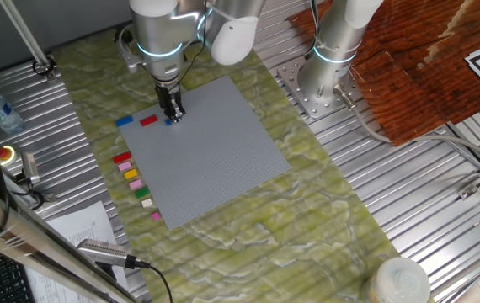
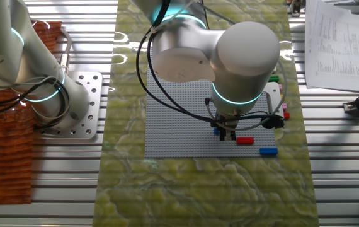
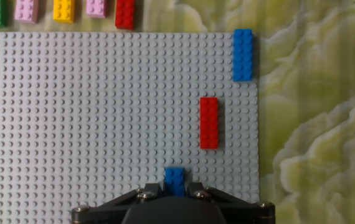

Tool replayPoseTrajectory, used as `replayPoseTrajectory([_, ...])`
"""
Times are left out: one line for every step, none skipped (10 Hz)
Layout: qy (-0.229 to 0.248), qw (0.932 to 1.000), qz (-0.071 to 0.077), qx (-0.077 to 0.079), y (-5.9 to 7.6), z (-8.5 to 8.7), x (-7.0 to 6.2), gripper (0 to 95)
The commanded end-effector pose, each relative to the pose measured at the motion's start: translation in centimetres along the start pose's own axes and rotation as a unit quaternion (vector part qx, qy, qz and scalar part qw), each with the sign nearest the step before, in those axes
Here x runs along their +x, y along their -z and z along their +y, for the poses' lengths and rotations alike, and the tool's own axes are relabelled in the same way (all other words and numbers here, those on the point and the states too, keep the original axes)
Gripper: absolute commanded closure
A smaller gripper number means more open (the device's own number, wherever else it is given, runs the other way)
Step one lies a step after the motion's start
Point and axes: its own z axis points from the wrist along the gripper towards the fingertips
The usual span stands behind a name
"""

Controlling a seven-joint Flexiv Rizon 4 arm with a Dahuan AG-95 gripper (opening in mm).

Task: Stack small Lego blocks randomly, one at a time

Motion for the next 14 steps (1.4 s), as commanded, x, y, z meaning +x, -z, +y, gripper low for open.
replayPoseTrajectory([-0.005, 1.0, 0.0, 0.003, -0.3, -0.1, 0.0, 95.0])
replayPoseTrajectory([-0.007, 1.0, 0.0, 0.003, -0.4, -0.1, 0.0, 95.0])
replayPoseTrajectory([-0.007, 1.0, 0.0, 0.004, -0.5, -0.1, 0.0, 95.0])
replayPoseTrajectory([-0.007, 1.0, 0.0, 0.003, -0.5, -0.1, 0.0, 95.0])
replayPoseTrajectory([-0.003, 1.0, 0.001, 0.002, -0.6, -0.1, 0.0, 95.0])
replayPoseTrajectory([-0.002, 1.0, 0.002, 0.002, -0.8, -0.1, 0.0, 95.0])
replayPoseTrajectory([-0.003, 1.0, 0.001, 0.001, -1.0, -0.2, 0.0, 95.0])
replayPoseTrajectory([-0.002, 1.0, -0.001, 0.001, -1.3, -0.2, 0.0, 95.0])
replayPoseTrajectory([-0.002, 1.0, 0.0, 0.002, -1.6, -0.2, 0.0, 95.0])
replayPoseTrajectory([-0.002, 1.0, 0.001, 0.003, -1.7, -0.2, 0.0, 95.0])
replayPoseTrajectory([-0.003, 1.0, 0.001, 0.002, -1.6, -0.2, 0.0, 95.0])
replayPoseTrajectory([-0.003, 1.0, 0.001, 0.002, -1.6, -0.2, 0.0, 95.0])
replayPoseTrajectory([-0.003, 1.0, 0.001, 0.001, -1.6, -0.2, 0.0, 95.0])
replayPoseTrajectory([-0.002, 1.0, 0.001, 0.001, -1.6, -0.2, 0.0, 95.0])
